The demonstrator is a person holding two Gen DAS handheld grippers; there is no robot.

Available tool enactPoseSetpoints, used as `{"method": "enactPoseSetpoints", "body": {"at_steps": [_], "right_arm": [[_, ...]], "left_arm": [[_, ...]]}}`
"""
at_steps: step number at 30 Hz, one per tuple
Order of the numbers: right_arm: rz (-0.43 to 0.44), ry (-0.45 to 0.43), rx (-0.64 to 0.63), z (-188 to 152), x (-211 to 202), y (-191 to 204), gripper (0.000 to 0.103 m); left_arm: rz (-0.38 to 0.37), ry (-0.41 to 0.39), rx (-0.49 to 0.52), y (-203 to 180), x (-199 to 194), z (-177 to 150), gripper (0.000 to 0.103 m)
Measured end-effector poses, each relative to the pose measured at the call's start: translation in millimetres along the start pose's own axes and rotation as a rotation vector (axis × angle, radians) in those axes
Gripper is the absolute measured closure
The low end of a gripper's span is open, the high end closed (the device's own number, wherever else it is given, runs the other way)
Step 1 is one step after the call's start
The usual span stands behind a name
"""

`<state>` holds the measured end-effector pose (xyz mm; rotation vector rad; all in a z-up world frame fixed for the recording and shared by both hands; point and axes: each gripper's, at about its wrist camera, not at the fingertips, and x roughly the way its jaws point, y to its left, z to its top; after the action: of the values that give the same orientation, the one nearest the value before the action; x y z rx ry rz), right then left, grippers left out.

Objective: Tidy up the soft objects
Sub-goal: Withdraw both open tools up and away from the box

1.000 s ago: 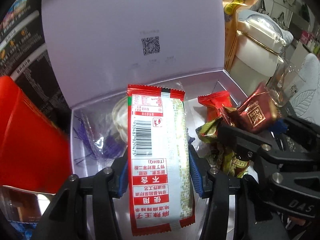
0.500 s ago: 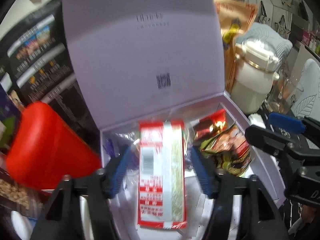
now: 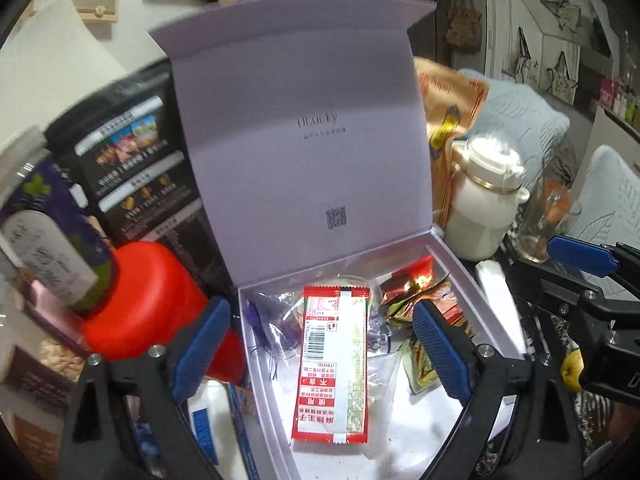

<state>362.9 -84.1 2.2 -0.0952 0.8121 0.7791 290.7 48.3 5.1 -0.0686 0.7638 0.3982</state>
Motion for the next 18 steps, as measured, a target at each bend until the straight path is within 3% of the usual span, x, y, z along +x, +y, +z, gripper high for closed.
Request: {"method": "enactPoseSetpoints", "body": {"at_steps": [18], "right_arm": [[-0.043,-0.204,-0.089,-2,-124,47,0.034]], "left_arm": [[-0.034,-0.211,-0.050,23,-135,-2,0.009]]}}
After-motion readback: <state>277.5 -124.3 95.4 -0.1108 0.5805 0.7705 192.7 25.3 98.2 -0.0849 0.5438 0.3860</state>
